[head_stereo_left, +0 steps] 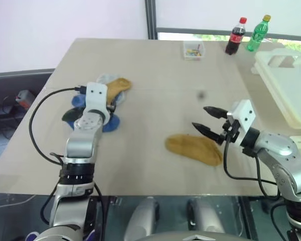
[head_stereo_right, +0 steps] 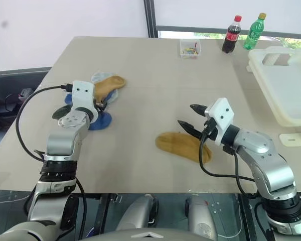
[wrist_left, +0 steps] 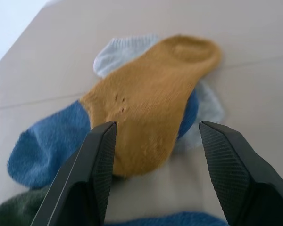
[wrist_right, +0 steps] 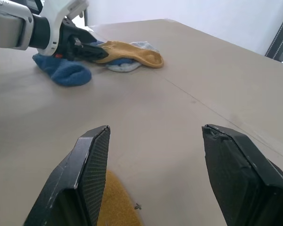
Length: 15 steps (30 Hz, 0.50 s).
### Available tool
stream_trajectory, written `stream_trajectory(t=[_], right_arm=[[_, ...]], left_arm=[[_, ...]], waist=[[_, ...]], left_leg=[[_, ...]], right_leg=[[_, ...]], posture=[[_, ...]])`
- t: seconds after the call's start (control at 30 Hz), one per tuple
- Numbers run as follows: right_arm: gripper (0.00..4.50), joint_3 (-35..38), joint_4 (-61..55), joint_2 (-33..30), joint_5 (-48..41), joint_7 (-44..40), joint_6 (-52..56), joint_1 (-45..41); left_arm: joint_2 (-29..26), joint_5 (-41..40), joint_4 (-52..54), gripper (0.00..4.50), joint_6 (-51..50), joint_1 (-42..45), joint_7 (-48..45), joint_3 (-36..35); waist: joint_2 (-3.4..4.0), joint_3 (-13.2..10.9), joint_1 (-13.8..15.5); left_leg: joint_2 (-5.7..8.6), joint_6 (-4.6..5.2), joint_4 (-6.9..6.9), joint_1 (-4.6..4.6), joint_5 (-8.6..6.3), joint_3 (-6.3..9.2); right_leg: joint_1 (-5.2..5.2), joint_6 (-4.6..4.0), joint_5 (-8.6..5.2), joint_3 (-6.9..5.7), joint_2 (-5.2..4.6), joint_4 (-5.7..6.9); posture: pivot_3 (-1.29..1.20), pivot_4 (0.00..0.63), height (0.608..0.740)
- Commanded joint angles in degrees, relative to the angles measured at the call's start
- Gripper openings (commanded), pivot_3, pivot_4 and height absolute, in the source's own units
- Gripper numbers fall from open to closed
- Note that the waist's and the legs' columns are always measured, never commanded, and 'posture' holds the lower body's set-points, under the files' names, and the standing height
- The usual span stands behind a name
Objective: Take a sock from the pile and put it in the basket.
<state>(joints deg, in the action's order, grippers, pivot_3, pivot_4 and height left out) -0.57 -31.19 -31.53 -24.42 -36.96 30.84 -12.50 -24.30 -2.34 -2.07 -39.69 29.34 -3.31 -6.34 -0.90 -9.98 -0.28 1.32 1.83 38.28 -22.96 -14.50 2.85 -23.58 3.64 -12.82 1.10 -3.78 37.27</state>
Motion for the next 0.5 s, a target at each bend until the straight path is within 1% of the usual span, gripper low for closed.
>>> stream_trajectory(t=[0.03, 0.23, 0.5], right_arm=[[3.2, -0.12, -0.89, 0.07, 0.11, -0.39, -1.74, -0.75], [3.2, -1.6, -0.66, -0.8, 1.01, -4.71, -6.72, -1.03], [3.2, -2.23, 0.5, -1.23, 4.2, -6.5, -11.94, -1.03]], left_arm=[[-0.43, 1.21, -2.4, 2.97, 2.13, 0.61, 0.49, -1.0], [-0.85, 1.61, -8.15, 2.97, 6.24, 2.35, -0.3, -0.82], [-0.92, 2.32, -10.17, 2.97, 8.66, 2.66, -0.99, -0.2]], waist=[[0.0, 0.0, -0.02], [-0.01, -0.01, -0.12], [-0.02, -0.01, -0.14]], left_leg=[[0.0, 0.0, 0.0, 0.0, 0.0, 0.0], [0.0, 0.0, 0.0, 0.01, 0.0, 0.0], [0.01, -0.01, 0.0, 0.01, 0.0, 0.0]], right_leg=[[0.0, 0.0, 0.0, 0.0, 0.0, 0.0], [0.0, 0.0, 0.0, 0.0, 0.0, 0.01], [-0.01, 0.0, 0.0, -0.01, -0.02, 0.02]], posture=[[0.0, 0.15, 0.74], [0.0, 0.15, 0.74], [0.0, 0.15, 0.74]])
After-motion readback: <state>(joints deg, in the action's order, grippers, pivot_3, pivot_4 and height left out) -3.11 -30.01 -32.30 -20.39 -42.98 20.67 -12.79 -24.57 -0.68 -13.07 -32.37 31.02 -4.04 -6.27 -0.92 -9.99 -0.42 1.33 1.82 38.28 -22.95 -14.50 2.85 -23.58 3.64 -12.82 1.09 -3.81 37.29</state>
